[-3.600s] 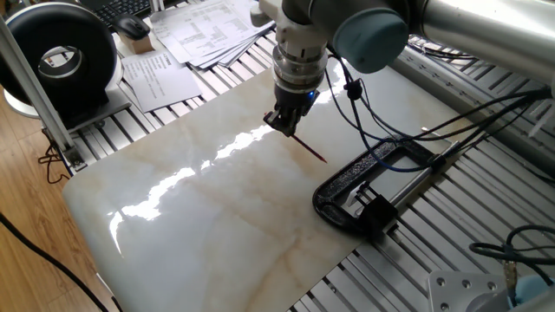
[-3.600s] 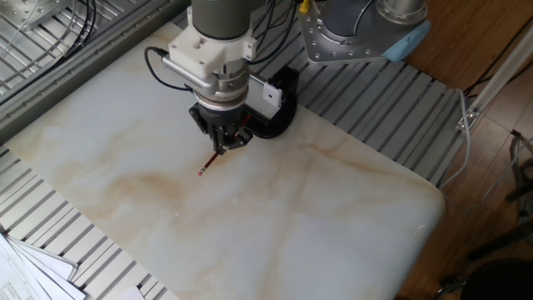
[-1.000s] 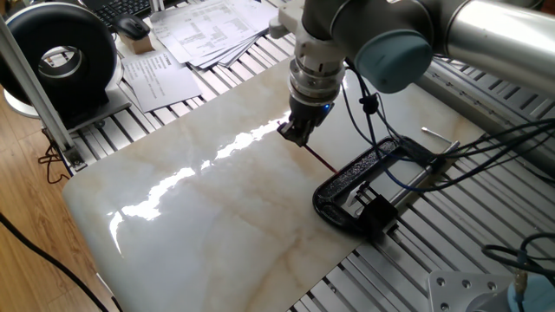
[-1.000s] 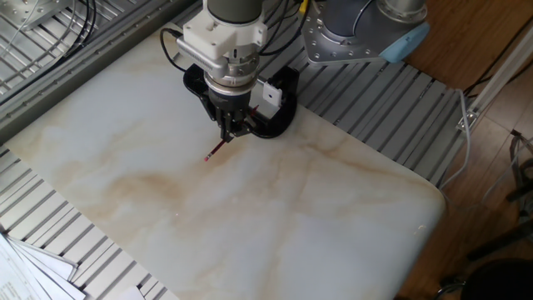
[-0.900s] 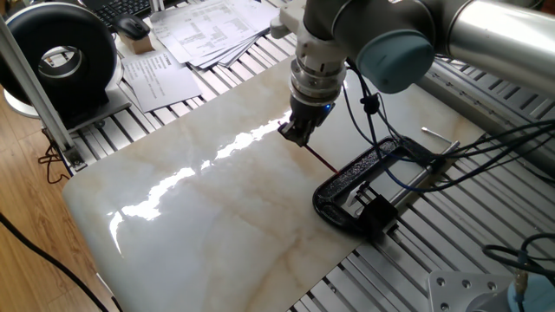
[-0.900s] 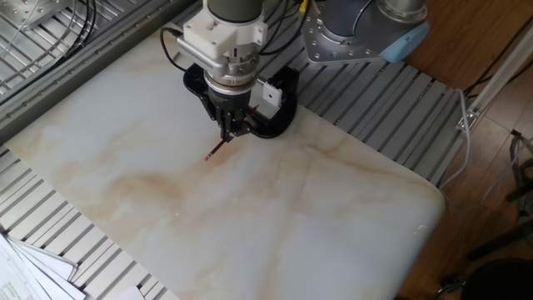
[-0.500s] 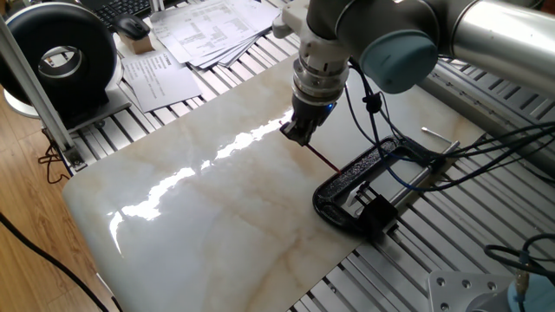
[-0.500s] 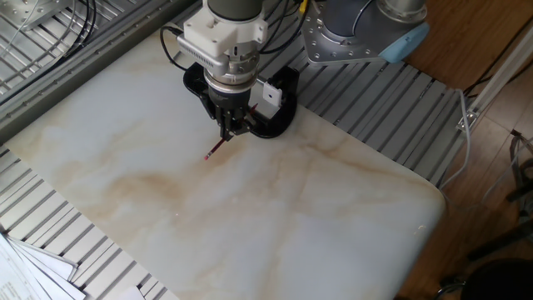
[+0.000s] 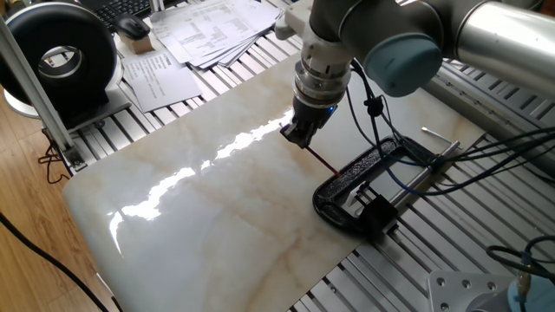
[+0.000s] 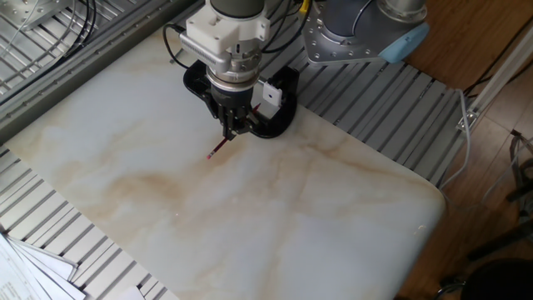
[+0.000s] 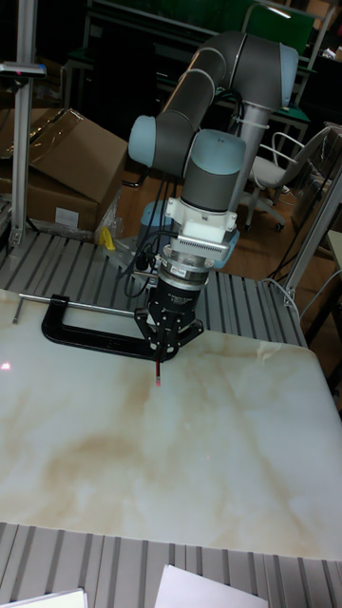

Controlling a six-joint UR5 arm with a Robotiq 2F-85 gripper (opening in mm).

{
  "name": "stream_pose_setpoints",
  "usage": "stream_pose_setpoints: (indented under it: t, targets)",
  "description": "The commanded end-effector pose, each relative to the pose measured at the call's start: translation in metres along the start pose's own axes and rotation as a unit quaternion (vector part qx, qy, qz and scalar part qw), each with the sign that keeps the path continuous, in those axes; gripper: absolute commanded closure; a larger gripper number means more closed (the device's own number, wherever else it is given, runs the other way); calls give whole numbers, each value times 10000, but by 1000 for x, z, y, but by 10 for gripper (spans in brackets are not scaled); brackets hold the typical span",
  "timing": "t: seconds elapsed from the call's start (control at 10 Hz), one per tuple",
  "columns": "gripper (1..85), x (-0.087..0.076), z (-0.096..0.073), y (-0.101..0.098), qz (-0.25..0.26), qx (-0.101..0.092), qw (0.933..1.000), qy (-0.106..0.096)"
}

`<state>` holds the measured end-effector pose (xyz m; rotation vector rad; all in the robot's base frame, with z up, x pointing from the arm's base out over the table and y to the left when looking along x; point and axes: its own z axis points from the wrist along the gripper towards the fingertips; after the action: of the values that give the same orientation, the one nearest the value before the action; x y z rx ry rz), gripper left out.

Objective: Insert the pencil into the pencil sharpener

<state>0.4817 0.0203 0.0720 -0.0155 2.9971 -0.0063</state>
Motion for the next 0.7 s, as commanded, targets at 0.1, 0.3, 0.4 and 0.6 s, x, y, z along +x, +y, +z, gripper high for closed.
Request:
stream_pose_setpoints:
  t: [0.1, 0.3, 0.4, 0.6]
  targets:
    - [843, 3, 2, 2, 39, -45, 10000, -12]
    - [843, 1, 1, -1, -18, -22, 10000, -50]
    - [843, 0, 1, -2, -58, -14, 10000, -65]
    - [843, 2, 1, 0, -84, -45, 9999, -35]
